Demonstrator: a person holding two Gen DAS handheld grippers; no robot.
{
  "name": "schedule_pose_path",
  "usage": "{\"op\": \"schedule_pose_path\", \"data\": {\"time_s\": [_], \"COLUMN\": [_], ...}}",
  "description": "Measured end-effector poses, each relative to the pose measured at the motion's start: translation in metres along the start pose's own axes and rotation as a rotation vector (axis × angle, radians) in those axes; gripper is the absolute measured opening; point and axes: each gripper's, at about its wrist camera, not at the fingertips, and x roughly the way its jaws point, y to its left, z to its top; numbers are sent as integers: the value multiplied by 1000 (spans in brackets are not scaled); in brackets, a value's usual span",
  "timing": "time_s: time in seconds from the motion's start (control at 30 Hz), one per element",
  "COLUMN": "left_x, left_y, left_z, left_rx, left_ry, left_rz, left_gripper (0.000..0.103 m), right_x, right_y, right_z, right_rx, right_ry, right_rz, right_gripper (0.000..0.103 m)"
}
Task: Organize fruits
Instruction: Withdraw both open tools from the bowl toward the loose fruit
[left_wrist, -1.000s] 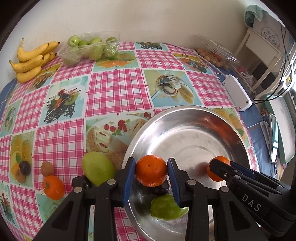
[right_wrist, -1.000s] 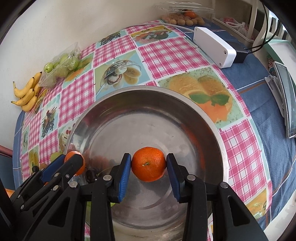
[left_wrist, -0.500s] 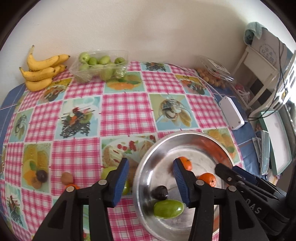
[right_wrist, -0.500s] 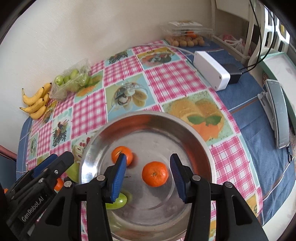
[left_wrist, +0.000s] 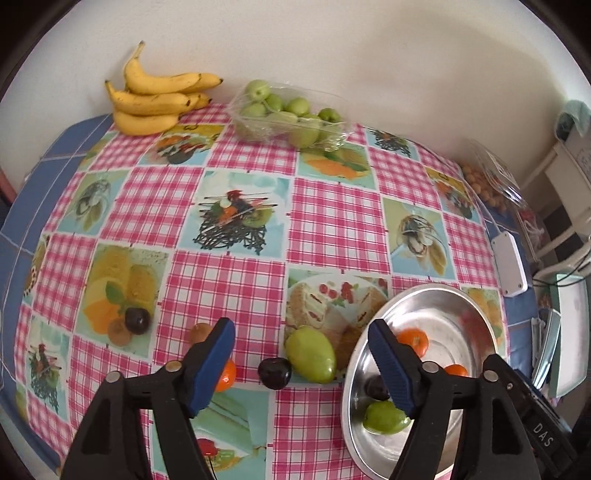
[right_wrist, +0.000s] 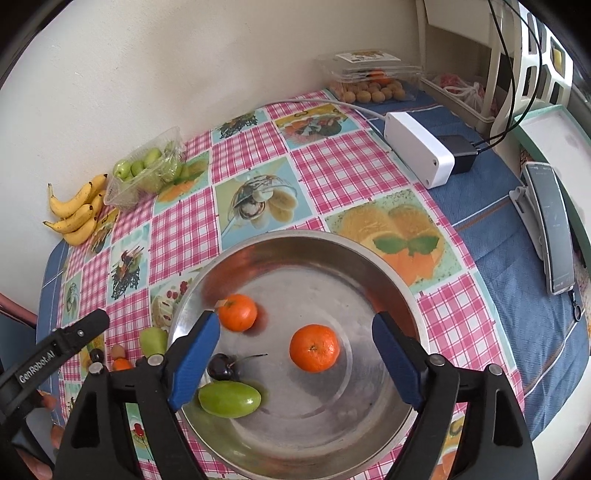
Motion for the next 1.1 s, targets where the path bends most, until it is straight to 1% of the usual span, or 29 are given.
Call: {"op": "schedule_pose_path", "data": {"time_s": [0.13, 0.2, 0.3, 0.33, 0.43, 0.57, 0.67, 0.77, 0.83, 1.03, 1.1], "left_x": [0, 1, 5, 6, 12, 23, 30, 33, 34, 36, 37], "left_y": [8, 12, 19, 22, 27, 30, 33, 34, 34, 36, 36], "left_z": [1, 2, 2, 1, 0, -3, -6, -8, -8, -9, -9], "left_rx": [-15, -27, -54, -63, -74, -74, -78, -78, -77, -76, -71], "left_ry": [-9, -11, 0, 5, 17, 54, 73, 78, 77, 74, 70], "left_rz": [24, 29, 34, 39, 50, 64, 74, 83, 90, 100, 109], "left_gripper": [88, 90, 95, 98, 99, 99, 99, 100, 103, 103, 103], "right_x": [8, 12, 17, 19, 24, 29, 36, 42, 44, 45, 45], "right_y": [-2, -2, -1, -1, 2, 3, 4, 6, 8, 10, 10], "right_z": [-3, -4, -6, -7, -9, -10, -11, -13, -14, -13, -14], "right_rx": [14, 13, 9, 7, -3, -2, 1, -6, -15, -25, -26], "right_ry": [28, 39, 57, 62, 76, 80, 101, 116, 120, 119, 115], "right_rz": [-3, -8, -13, -13, -14, -20, -19, -22, -23, -23, -22], "right_gripper": [86, 86, 86, 86, 86, 86, 86, 86, 86, 87, 103]}}
